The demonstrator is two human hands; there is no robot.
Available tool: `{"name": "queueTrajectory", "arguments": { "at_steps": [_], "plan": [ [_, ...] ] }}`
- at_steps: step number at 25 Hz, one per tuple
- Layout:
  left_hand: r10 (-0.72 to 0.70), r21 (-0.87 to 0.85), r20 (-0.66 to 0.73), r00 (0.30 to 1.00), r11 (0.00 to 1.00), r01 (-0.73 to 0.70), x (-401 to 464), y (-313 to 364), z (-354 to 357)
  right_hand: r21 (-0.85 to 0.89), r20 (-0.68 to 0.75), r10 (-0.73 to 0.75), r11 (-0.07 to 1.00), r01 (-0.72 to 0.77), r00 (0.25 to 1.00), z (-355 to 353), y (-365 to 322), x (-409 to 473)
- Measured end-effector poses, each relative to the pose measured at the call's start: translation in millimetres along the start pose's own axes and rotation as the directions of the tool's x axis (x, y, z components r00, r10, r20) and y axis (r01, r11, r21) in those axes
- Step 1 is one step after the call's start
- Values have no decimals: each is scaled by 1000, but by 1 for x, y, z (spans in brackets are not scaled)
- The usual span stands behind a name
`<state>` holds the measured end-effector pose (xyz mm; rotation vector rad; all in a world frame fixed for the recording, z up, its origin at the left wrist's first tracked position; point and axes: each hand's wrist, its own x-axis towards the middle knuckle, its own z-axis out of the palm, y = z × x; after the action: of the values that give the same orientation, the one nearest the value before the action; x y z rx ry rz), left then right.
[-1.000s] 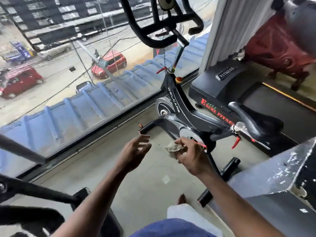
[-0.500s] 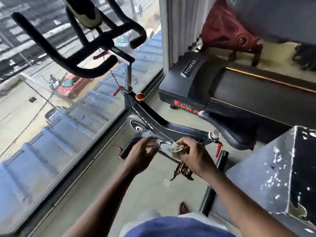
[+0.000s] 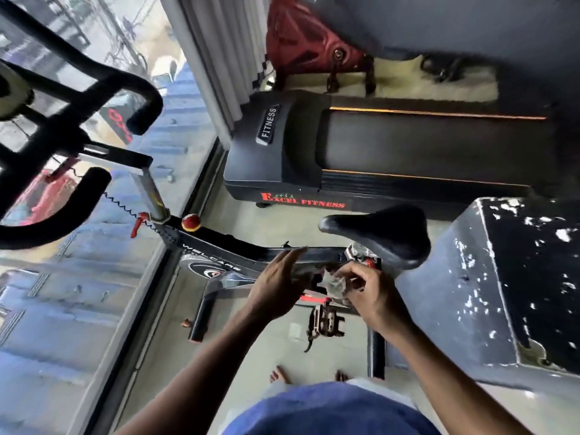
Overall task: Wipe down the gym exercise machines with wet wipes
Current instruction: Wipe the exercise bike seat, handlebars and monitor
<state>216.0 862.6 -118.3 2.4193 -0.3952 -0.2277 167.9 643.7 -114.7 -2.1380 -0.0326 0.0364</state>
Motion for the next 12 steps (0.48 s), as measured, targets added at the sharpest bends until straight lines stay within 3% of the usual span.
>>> {"name": "queueTrajectory", "arguments": {
  "at_steps": [7, 10, 12],
  "plan": [
    [129, 125, 84, 988, 982, -139, 40, 10, 19, 89, -207, 138, 989, -122, 969, -23, 45, -23],
    [151, 205, 116, 982, 963, -172, 60, 17, 42, 64, -324, 66, 997, -48, 944, -49, 67, -18],
    [160, 280, 149, 976, 940, -197, 76, 22, 52, -110, -397, -46, 994, 2, 917, -67, 81, -9]
  ]
}}
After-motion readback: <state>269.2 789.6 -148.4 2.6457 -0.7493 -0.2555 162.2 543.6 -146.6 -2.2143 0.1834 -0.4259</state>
